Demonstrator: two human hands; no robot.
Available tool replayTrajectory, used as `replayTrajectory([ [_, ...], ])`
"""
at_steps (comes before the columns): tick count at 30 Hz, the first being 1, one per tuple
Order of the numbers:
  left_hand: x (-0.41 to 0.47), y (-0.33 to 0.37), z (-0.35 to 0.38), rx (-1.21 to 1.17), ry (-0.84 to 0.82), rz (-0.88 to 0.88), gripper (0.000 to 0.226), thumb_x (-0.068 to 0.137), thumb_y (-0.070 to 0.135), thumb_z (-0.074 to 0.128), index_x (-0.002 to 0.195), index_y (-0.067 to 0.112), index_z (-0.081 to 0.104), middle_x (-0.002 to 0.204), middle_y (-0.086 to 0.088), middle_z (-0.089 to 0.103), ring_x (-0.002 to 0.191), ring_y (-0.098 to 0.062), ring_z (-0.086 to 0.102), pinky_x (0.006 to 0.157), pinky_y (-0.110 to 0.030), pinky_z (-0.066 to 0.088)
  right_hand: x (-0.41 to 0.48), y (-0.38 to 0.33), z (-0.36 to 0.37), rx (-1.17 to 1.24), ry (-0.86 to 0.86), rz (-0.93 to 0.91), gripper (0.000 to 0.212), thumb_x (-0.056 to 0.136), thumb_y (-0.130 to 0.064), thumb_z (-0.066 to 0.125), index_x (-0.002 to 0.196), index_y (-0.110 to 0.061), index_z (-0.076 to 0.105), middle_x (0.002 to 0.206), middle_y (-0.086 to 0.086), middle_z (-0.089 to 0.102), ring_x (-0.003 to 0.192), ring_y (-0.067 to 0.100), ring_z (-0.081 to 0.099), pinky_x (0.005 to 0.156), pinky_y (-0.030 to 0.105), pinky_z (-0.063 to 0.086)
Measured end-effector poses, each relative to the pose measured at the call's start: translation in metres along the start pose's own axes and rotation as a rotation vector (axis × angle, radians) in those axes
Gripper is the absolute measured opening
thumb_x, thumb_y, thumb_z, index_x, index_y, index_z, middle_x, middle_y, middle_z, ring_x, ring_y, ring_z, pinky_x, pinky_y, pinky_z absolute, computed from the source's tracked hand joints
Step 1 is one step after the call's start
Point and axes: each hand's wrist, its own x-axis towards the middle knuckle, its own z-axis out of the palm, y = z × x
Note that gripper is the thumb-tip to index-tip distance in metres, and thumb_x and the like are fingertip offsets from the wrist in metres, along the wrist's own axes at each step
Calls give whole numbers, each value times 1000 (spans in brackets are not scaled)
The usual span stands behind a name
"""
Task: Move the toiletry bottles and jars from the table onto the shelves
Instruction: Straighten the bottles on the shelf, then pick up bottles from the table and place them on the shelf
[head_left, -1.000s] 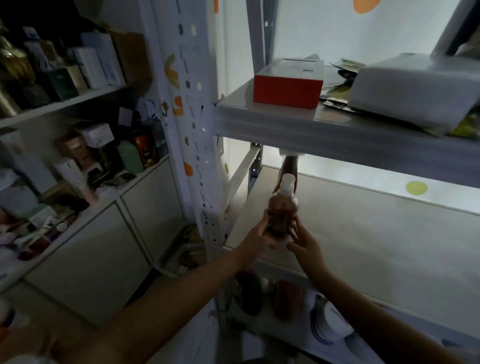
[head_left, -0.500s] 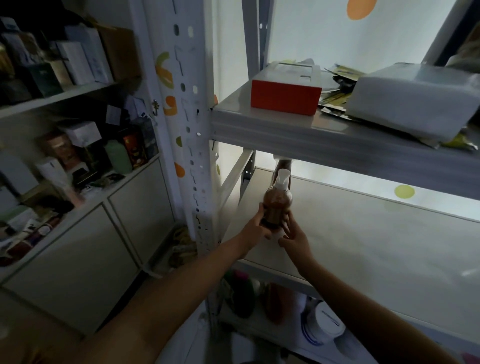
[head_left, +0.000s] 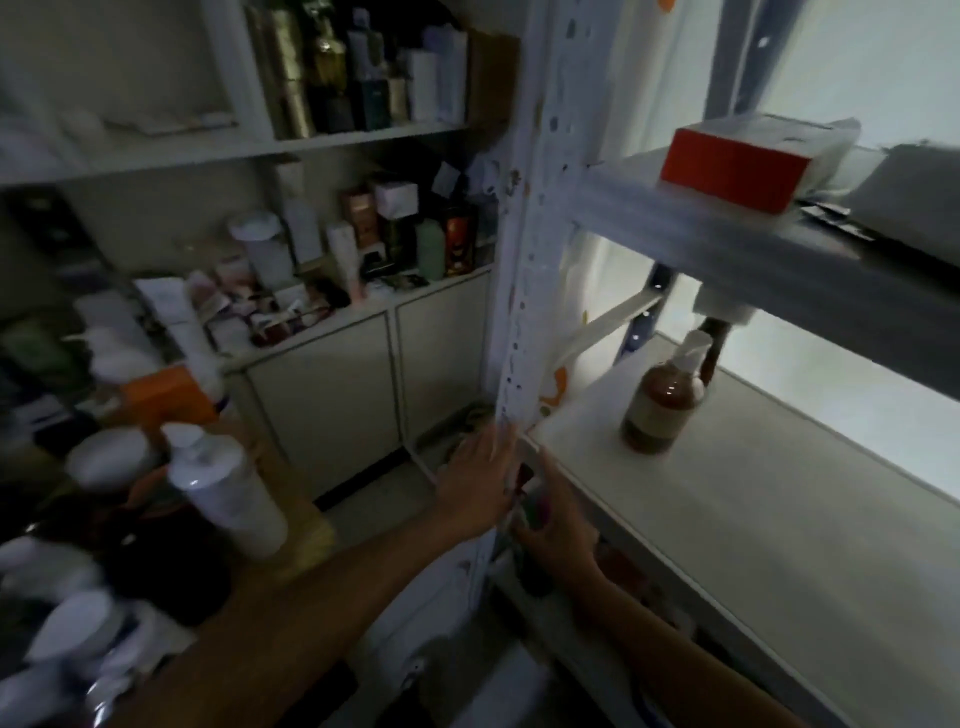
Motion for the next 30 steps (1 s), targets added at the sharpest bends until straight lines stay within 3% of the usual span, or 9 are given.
replayTrajectory([
  [3,-57,-27,-19,75,48,-123,77,97,34,42,150,18,-11,159,-11,-9,147,-25,-1,118,-36,1,-1,-24,40,-82,-146,-144,82,80,-20,67,146,-26,19,150,7,34,137,24,36,110,42,36],
  [5,-93,-48,-27,139,90,-218,77,95,28,42,150,18,-12,159,-11,-9,147,-26,-1,119,-38,2,-5,-37,70,-125,-215,-286,85,77,-20,68,147,-21,19,148,15,36,135,31,38,106,51,39],
  [8,-148,-72,-38,198,126,-337,80,92,21,46,150,17,-9,159,-12,-8,147,-28,-3,120,-40,4,-22,-66,105,-61,-440,-293,89,78,-27,69,148,-18,14,152,1,25,140,20,28,111,39,33],
  [12,-210,-93,-43,204,230,-534,80,88,21,45,151,17,-4,160,-10,0,147,-23,2,120,-36,5,-49,-83,148,4,-656,-295,96,73,-22,74,149,-17,17,150,-1,31,134,11,34,98,16,31],
  [18,-290,-99,-34,215,307,-635,73,92,24,46,152,18,4,160,-5,0,147,-20,5,119,-32,7,-88,-97,182,-23,-863,-288,96,74,-25,75,149,-19,15,150,-4,31,136,13,34,105,21,32],
  [22,-344,-96,-16,122,538,-569,55,88,27,50,141,15,40,146,-7,43,131,-23,45,102,-40,46,-110,-104,189,-39,-932,-208,94,71,-26,77,147,-21,20,142,-4,40,131,14,39,104,25,37],
  [24,-364,-95,-5,86,654,-569,49,90,24,50,138,15,46,144,-6,46,129,-18,45,103,-32,42,-118,-108,192,-82,-967,-181,98,73,-22,77,149,-17,16,148,2,34,135,16,34,106,23,32],
  [27,-380,-96,8,53,735,-727,54,85,14,64,136,14,48,140,-5,49,128,-19,46,102,-31,43,-123,-112,202,-114,-1019,-158,101,75,-20,77,150,-16,10,155,3,21,142,18,23,110,24,24],
  [30,-380,-102,9,-84,678,-948,53,83,16,69,133,16,50,129,-1,52,117,-20,53,90,-30,48,-123,-119,213,-127,-1051,-171,96,76,-15,75,150,-15,12,154,3,24,141,18,25,104,19,25],
])
